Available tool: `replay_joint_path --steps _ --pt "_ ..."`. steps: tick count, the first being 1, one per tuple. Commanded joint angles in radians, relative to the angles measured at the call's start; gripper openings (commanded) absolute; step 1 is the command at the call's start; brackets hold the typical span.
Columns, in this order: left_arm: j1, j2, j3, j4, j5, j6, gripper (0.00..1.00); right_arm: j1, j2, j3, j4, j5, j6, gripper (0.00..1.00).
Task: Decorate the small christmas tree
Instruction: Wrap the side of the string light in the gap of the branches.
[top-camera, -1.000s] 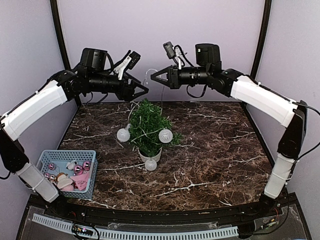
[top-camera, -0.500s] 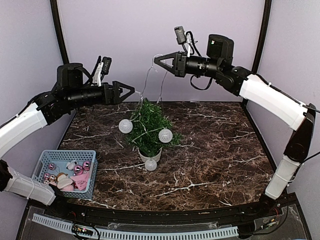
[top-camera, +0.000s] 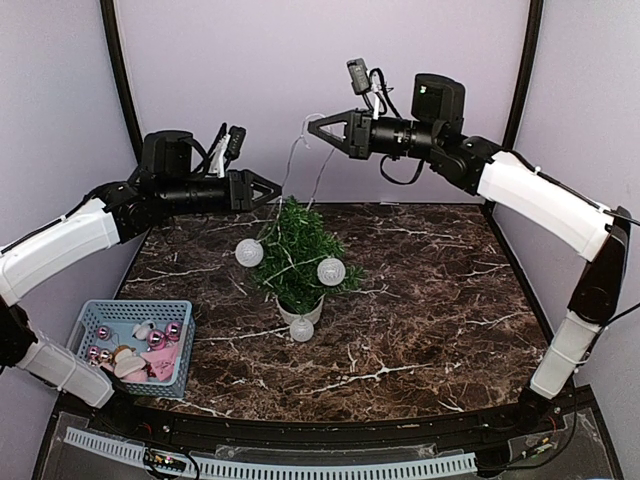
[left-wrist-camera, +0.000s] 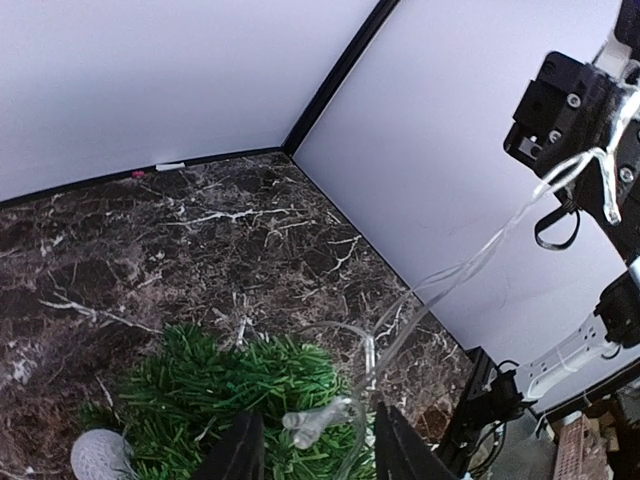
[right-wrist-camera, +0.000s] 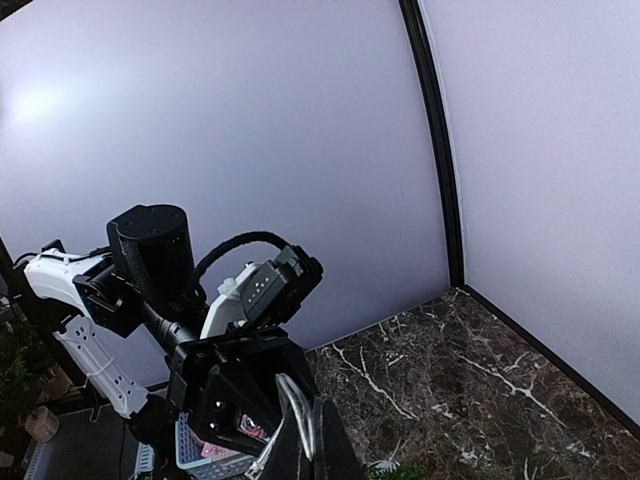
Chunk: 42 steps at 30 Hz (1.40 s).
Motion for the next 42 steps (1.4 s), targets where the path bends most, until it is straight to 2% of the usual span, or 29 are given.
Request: replay_joint_path --steps 1,5,10,15,19,30,36,42 --pt "0.003 -0.018 0.020 0.073 0.022 -0.021 0.33 0.006 -0.046 -0.020 0.032 -0.008 -0.006 0.00" --pt "0.003 -0.022 0.019 0.087 0.010 -0.024 0.39 0.006 -0.056 -0.032 0.026 -0.002 -0.012 0.00" --pt "0.003 -0.026 0.018 0.085 0.007 -0.024 0.18 0.006 -0.061 -0.043 0.022 0.004 -0.014 0.00" --pt "0.003 -0.036 0.014 0.064 -0.013 -0.019 0.17 0.006 -0.061 -0.042 0.021 0.003 -0.016 0.00" --pt "0.003 -0.054 0.009 0.044 -0.045 -0.003 0.07 0.006 -0.062 -0.044 0.019 0.004 -0.016 0.00" --pt "0.004 -0.081 0.034 -0.051 -0.150 0.079 0.05 0.006 -0.100 -0.079 -0.015 0.041 -0.028 0.00" --pt "0.015 -0.116 0.025 -0.086 -0.253 0.098 0.03 0.005 -0.186 -0.202 -0.076 0.144 -0.039 0.00" --pt "0.045 -0.139 0.012 -0.079 -0.224 0.082 0.00 0.001 -0.271 -0.319 -0.124 0.251 -0.034 0.00"
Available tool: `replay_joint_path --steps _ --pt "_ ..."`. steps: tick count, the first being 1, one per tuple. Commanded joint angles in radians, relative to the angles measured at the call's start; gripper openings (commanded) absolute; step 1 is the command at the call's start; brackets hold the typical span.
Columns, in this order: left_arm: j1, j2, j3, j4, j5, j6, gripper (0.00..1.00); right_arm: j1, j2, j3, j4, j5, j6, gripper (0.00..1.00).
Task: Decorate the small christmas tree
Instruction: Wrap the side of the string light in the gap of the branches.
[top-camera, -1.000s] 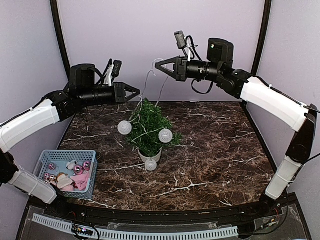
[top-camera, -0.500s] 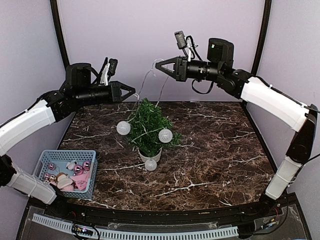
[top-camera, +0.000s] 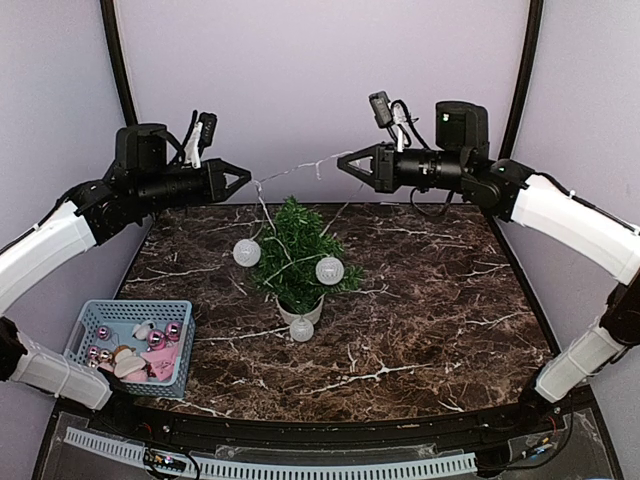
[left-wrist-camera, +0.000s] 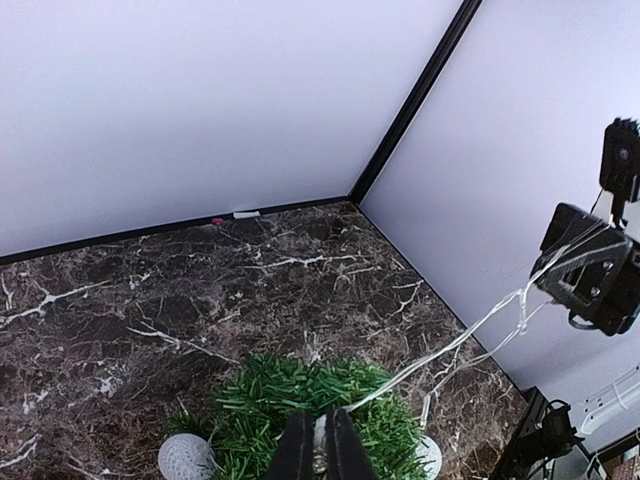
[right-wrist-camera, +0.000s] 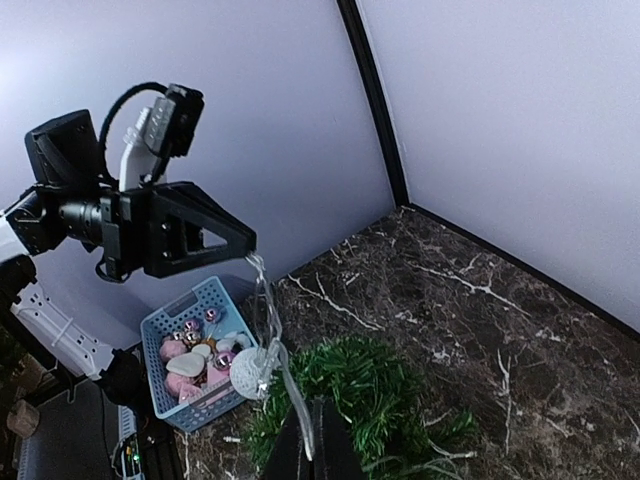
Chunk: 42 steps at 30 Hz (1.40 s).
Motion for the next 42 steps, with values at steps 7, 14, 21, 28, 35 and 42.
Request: replay_joint_path --steps 7,14,21,28,35,42 --pt "0.036 -0.059 -0.003 0.037 0.098 -0.028 0.00 -0.002 -0.065 -0.106 -0.024 0.116 0.008 0.00" --pt "0.042 -0.067 -0.012 0.072 0.195 -0.067 0.02 -0.004 -0.018 -0.121 -0.034 0.153 0.011 0.00" --pt "0.051 -0.082 -0.056 0.056 0.185 -0.067 0.04 -0.003 -0.017 -0.113 -0.021 0.127 0.019 0.00" --pt "0.054 -0.093 -0.090 0.046 0.176 -0.065 0.10 -0.003 -0.019 -0.116 -0.014 0.108 0.021 0.00" --pt "0.054 -0.062 -0.097 0.024 0.213 -0.042 0.25 -0.003 -0.019 -0.113 0.012 0.076 0.030 0.00" --pt "0.056 0.011 -0.076 0.028 0.173 -0.059 0.27 -0.003 -0.019 -0.115 0.029 0.054 0.042 0.00"
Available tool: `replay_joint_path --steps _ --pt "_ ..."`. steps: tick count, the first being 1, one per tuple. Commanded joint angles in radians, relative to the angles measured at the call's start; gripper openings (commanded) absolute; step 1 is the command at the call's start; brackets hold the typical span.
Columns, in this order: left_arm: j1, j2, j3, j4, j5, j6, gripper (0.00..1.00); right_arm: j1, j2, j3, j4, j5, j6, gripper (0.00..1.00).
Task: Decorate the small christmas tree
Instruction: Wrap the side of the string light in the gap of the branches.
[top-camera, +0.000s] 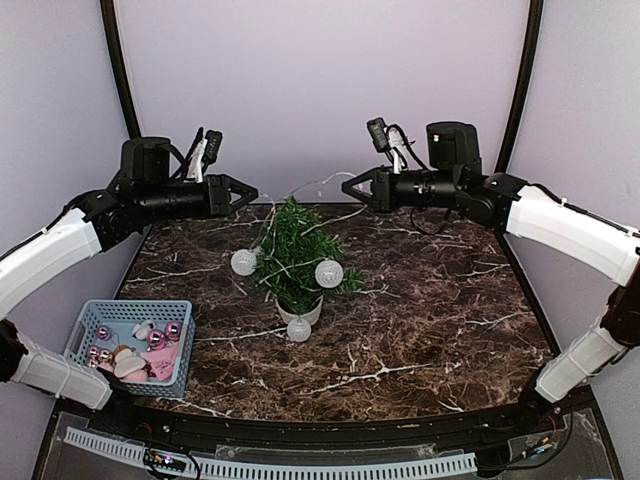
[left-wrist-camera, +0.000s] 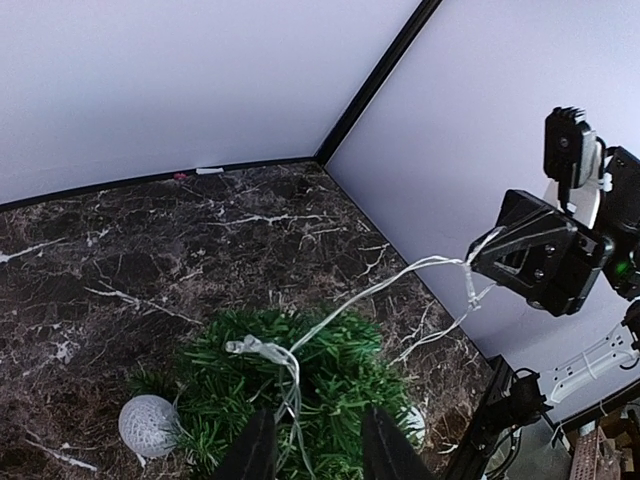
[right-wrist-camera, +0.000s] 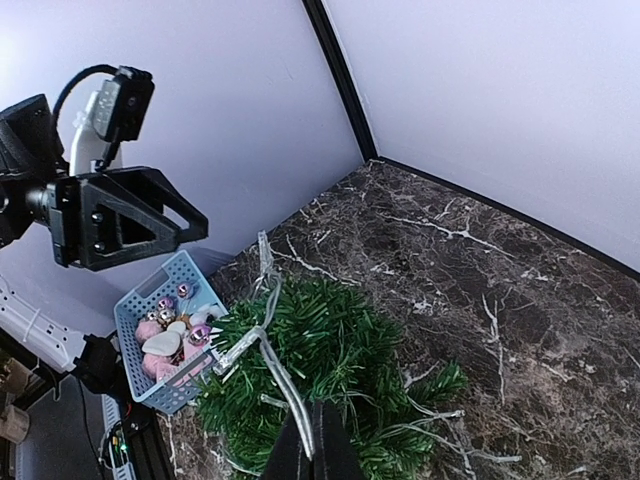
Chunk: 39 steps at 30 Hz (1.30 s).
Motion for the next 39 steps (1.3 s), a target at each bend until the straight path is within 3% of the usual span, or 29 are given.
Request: replay_joint_path --steps 1,14,39 --pt "0.012 0.039 0.007 0.018 -0.021 -0.012 0.25 -0.004 -0.003 -0.002 0.070 -0.029 0.017 0.00" --pt "0.042 0.129 0.019 0.123 -0.043 -0.158 0.24 -0.001 -0.007 -0.018 0.090 -0.043 0.024 0.00" --pt "0.042 0.227 0.066 0.229 0.080 -0.201 0.23 -0.002 0.007 -0.014 0.081 -0.042 0.018 0.00"
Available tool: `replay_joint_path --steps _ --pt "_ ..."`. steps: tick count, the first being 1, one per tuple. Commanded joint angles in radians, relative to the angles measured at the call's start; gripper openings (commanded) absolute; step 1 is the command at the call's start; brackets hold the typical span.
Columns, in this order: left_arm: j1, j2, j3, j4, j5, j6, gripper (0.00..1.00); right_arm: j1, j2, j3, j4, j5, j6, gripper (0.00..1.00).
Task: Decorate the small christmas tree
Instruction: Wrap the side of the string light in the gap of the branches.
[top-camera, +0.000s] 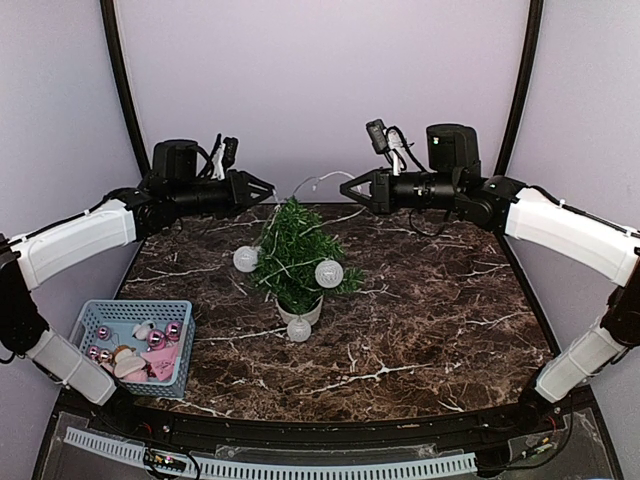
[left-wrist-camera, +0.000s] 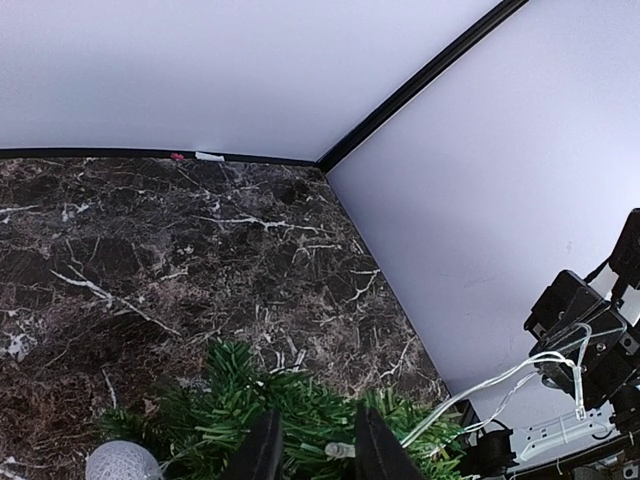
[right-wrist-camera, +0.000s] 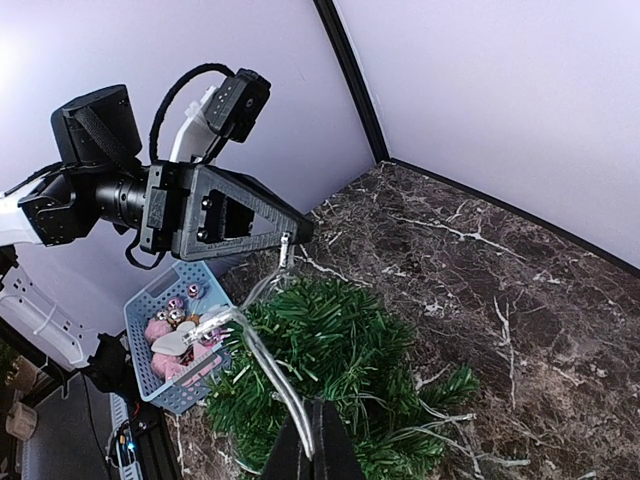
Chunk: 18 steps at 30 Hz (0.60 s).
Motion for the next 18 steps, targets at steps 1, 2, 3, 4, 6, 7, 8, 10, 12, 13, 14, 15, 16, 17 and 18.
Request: replay_joint_path --steps 1,2,3,4,6,7,8,10,12,13,14,15,16,17,18 --pt "0.005 0.012 0.031 0.056 0.053 -0.016 0.20 -0.001 0.006 0.005 0.045 -0.010 0.004 0.00" --pt "0.005 0.013 0.030 0.058 0.056 -0.016 0.18 -0.001 0.007 0.005 0.045 -0.009 0.005 0.00" --pt "0.006 0.015 0.029 0.060 0.061 -0.017 0.16 -0.002 0.007 0.005 0.043 -0.009 0.005 0.00" --pt "0.005 0.016 0.027 0.065 0.064 -0.017 0.15 -0.001 0.007 0.005 0.043 -0.008 0.004 0.00" --pt "0.005 0.014 0.021 0.082 0.077 -0.021 0.08 -0.002 0.007 0.005 0.041 -0.006 0.003 0.00" --pt "0.005 0.012 0.018 0.089 0.087 -0.026 0.02 -0.001 0.008 0.005 0.041 -0.005 0.001 0.00" --pt "0.005 0.008 0.010 0.108 0.092 -0.029 0.01 -0.001 0.007 0.005 0.040 -0.003 0.001 0.00" --pt "0.005 -0.013 -0.010 0.136 0.090 -0.034 0.00 -0.001 0.003 0.002 0.036 0.004 -0.001 0.00" --pt "0.005 -0.048 -0.026 0.140 0.055 -0.024 0.00 -0.002 -0.005 -0.001 0.027 0.011 -0.007 0.00" --pt "0.005 -0.076 -0.030 0.136 0.018 -0.010 0.00 -0.001 -0.009 0.001 0.018 0.014 -0.011 0.00" --pt "0.005 -0.101 -0.035 0.130 -0.001 -0.004 0.00 -0.001 -0.015 0.002 0.009 0.016 -0.014 0.00" --pt "0.006 -0.114 -0.037 0.128 -0.033 0.008 0.00 -0.002 -0.021 0.001 0.001 0.016 -0.018 0.00" --pt "0.007 -0.134 -0.038 0.122 -0.051 0.013 0.00 -0.001 -0.029 -0.002 -0.007 0.018 -0.022 0.00" --pt "0.011 -0.142 -0.035 0.118 -0.057 0.023 0.00 -0.001 -0.037 -0.005 -0.015 0.022 -0.026 0.00" --pt "0.014 -0.156 -0.032 0.105 -0.069 0.030 0.00 -0.001 -0.045 -0.006 -0.025 0.029 -0.030 0.00"
